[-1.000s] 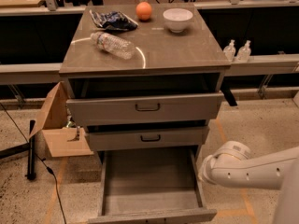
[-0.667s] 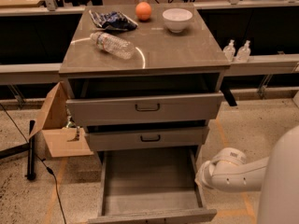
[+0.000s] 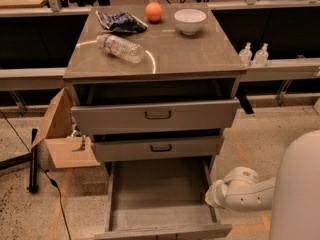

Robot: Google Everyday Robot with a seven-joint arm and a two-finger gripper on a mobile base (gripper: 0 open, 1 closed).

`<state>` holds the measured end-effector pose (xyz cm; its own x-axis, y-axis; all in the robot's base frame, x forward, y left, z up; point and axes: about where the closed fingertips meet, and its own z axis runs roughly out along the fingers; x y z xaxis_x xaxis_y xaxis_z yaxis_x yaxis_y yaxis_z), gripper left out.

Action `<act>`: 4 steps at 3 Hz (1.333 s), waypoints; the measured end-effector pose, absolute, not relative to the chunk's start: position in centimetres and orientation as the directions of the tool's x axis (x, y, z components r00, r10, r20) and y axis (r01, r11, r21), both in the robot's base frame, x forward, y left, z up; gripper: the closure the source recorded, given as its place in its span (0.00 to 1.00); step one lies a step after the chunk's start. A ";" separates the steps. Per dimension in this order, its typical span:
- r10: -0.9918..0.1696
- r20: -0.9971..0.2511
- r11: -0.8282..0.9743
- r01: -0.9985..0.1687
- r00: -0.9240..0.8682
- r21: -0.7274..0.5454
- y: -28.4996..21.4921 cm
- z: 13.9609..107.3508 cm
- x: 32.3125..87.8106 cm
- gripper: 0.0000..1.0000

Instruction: Close bottom drawer

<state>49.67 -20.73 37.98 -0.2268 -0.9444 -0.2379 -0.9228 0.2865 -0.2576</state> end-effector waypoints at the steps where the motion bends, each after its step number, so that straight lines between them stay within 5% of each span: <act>1: -0.931 -0.287 0.303 -0.918 -0.226 -0.258 -20.6 35.9 49.9 1.00; 4: -0.941 -0.299 0.222 -0.958 -0.161 -0.181 -18.5 26.1 45.5 1.00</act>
Offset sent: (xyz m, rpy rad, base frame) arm -0.0260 0.0274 -0.1032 0.1486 -0.0346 0.0700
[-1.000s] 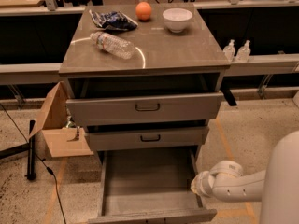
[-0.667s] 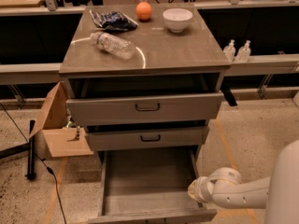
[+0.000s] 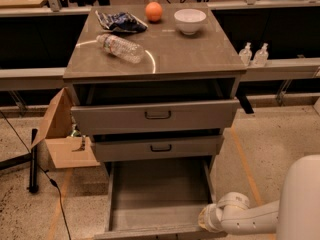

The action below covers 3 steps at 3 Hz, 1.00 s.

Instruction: Close bottom drawer

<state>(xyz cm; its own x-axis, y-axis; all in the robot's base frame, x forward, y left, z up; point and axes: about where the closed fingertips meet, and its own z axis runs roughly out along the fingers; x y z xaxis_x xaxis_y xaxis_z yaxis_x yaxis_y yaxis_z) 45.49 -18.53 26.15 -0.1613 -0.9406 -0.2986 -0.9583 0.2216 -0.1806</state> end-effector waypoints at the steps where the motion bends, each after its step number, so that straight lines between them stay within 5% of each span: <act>1: -0.947 -0.277 0.210 -0.966 -0.163 -0.151 -18.6 24.4 43.9 1.00; 3: -0.952 -0.241 0.217 -0.972 -0.190 -0.089 -19.3 23.7 41.1 1.00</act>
Offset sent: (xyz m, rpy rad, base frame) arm -0.0430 -0.0089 -0.0221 -0.0378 0.0961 0.0074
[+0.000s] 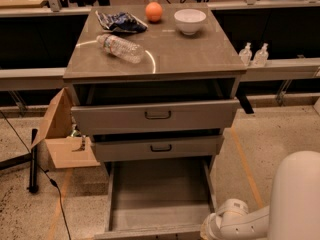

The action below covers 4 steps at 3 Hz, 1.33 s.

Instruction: Close bottom drawer

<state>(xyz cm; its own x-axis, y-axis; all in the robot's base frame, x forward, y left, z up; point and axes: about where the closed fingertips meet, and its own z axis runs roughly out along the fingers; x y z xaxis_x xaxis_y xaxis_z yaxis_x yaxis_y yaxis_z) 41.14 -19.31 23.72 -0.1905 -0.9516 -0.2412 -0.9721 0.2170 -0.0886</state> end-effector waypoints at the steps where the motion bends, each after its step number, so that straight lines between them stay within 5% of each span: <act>1: -0.953 -0.225 0.220 -0.974 -0.202 -0.055 -19.3 22.6 39.4 1.00; 4: -0.928 -0.314 0.266 -0.945 -0.198 -0.188 -16.1 17.4 38.9 1.00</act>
Offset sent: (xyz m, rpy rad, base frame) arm -0.0408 0.0291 -0.0541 0.0719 -0.0615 0.0001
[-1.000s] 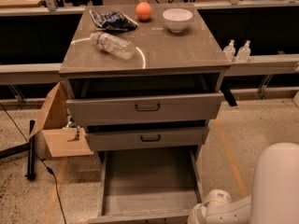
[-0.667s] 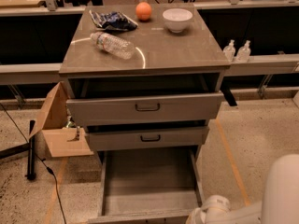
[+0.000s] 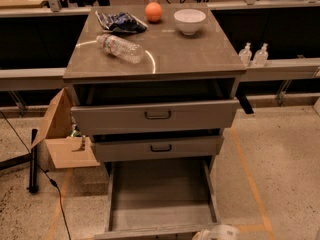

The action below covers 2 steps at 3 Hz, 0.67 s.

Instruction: Close bottom drawer

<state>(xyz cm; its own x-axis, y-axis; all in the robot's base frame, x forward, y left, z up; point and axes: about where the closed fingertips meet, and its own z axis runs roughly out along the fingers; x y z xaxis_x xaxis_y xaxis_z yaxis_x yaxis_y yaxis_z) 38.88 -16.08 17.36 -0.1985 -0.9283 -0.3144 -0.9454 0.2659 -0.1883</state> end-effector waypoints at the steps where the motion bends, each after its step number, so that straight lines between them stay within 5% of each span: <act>1: -0.932 -0.318 0.265 -0.926 -0.175 -0.268 -15.8 16.5 39.9 1.00; 2: -0.935 -0.317 0.275 -0.894 -0.162 -0.354 -16.1 16.5 41.6 1.00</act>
Offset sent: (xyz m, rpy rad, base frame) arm 0.0533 -0.0064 -0.0013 -0.0577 -0.3033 -0.0368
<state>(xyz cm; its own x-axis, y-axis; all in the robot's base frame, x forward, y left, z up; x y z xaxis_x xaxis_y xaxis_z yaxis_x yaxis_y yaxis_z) 41.58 -16.06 16.53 -0.1616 -0.9345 -0.3172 -0.8941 0.2746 -0.3537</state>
